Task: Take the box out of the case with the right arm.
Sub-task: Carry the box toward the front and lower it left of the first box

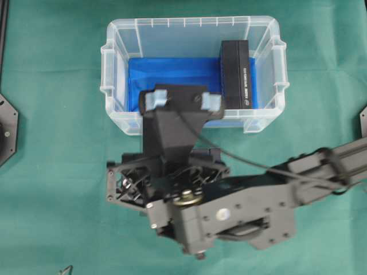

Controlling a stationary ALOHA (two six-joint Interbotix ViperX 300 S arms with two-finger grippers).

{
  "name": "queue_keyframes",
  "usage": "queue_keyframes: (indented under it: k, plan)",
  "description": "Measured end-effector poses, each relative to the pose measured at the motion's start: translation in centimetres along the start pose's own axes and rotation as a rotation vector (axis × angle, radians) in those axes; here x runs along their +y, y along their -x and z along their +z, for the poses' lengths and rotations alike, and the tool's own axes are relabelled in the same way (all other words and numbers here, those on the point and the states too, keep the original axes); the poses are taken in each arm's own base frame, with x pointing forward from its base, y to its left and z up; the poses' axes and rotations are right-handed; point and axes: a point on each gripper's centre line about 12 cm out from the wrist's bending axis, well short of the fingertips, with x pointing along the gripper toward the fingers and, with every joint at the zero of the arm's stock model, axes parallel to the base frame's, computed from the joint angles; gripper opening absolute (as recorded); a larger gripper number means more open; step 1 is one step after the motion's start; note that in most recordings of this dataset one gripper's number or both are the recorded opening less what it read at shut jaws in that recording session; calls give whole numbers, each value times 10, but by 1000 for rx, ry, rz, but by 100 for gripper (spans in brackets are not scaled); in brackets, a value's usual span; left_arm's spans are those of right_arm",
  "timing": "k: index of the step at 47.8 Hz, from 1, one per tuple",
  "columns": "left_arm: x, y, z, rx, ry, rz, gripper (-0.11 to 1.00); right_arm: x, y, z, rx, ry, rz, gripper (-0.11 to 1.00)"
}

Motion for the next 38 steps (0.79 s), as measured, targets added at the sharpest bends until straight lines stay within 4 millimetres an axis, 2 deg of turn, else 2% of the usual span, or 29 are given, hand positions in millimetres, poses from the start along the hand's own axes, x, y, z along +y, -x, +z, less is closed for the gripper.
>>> queue_keyframes:
  k: [13,25,32,38]
  plan:
    - [0,0,0,0,0,0,0,-2,-39,-26,24,15,-80,69]
    - [0,-2,0,4,0,1,0,1,-85,-50,65,39,-80,69]
    - [0,-2,-1,6,0,2,0,-3,-113,-55,67,53,-96,69]
    - [0,-2,-1,4,0,3,0,-7,-126,-56,60,61,-112,69]
